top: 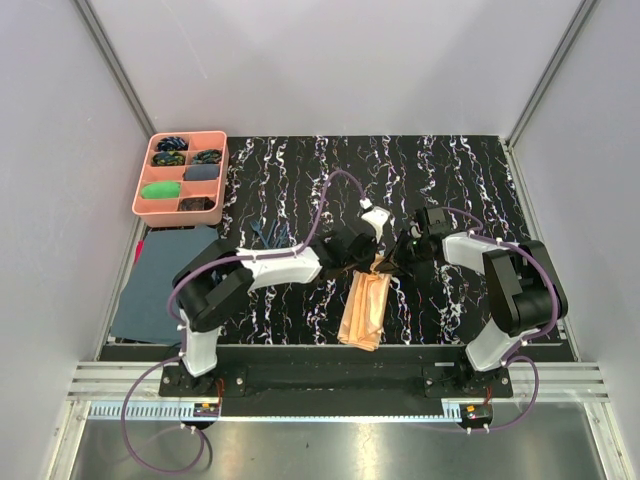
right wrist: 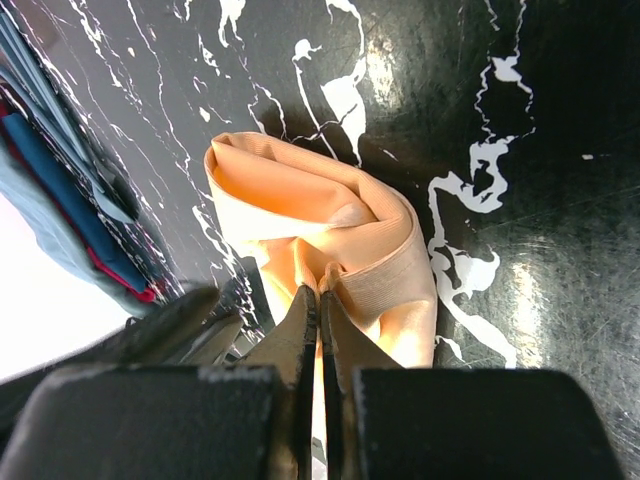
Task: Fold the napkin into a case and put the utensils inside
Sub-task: Stuff the top corner of the smaller-rectangle-folded napkin at the center of the board.
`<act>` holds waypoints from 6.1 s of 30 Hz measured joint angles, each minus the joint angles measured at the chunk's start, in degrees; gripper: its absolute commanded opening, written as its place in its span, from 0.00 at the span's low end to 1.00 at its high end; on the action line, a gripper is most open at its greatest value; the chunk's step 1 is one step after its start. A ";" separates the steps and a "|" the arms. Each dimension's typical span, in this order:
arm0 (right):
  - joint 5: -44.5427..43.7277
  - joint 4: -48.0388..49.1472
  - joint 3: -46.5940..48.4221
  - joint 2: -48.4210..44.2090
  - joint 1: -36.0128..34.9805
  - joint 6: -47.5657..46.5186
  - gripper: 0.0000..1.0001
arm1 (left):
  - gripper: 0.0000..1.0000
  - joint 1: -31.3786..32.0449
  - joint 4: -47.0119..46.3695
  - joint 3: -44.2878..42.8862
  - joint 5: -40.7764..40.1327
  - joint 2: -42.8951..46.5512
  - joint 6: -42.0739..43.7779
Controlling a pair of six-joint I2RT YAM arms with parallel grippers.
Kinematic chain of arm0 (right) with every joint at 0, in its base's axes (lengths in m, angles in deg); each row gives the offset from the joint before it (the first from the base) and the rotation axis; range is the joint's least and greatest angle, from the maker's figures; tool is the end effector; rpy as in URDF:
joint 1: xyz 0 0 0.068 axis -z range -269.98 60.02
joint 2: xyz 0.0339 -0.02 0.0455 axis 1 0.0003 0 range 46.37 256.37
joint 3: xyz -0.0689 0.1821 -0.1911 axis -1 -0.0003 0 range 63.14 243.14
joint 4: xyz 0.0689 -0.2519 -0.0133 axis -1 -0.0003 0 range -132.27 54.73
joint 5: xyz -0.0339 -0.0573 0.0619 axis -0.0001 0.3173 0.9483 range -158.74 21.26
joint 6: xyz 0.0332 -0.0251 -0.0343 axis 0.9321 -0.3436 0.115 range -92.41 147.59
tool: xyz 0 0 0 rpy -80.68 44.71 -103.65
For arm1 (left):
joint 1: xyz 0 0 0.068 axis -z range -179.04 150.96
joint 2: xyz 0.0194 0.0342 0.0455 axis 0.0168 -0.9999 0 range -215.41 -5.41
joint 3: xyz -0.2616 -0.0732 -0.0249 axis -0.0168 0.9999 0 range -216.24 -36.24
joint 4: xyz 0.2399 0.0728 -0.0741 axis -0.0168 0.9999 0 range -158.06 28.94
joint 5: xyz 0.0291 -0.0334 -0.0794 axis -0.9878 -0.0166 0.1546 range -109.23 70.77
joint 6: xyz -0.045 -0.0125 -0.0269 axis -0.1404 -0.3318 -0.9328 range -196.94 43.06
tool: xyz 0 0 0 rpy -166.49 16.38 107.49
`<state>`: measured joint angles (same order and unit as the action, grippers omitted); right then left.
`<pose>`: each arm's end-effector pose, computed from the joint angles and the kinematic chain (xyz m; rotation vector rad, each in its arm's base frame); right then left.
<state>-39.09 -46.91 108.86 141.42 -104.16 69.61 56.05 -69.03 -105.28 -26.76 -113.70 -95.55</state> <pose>0.2859 0.0903 0.1379 0.4824 2.7355 0.9848 0.2420 -0.3387 0.1878 0.6470 2.1969 -0.5448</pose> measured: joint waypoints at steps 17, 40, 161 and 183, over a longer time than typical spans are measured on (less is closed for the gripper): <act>0.00 0.00 0.00 -0.26 0.00 0.00 0.00 | 0.29 -0.33 3.21 -5.35 -0.68 -8.35 2.34; 0.04 1.16 0.02 -0.26 0.04 0.72 0.00 | 0.00 -3.98 8.90 -9.81 2.56 -5.70 -0.57; 7.30 26.64 2.10 14.19 -9.81 5.70 0.00 | 0.25 -13.18 10.75 16.06 4.35 22.51 -25.77; 2.16 26.99 1.51 12.50 -12.83 9.68 0.00 | 0.10 -12.81 3.56 15.34 10.80 6.16 -29.09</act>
<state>-36.93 -19.92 110.37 153.92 -116.99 79.29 43.24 -65.47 -89.93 -15.97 -107.53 -124.64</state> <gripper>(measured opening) 0.008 0.103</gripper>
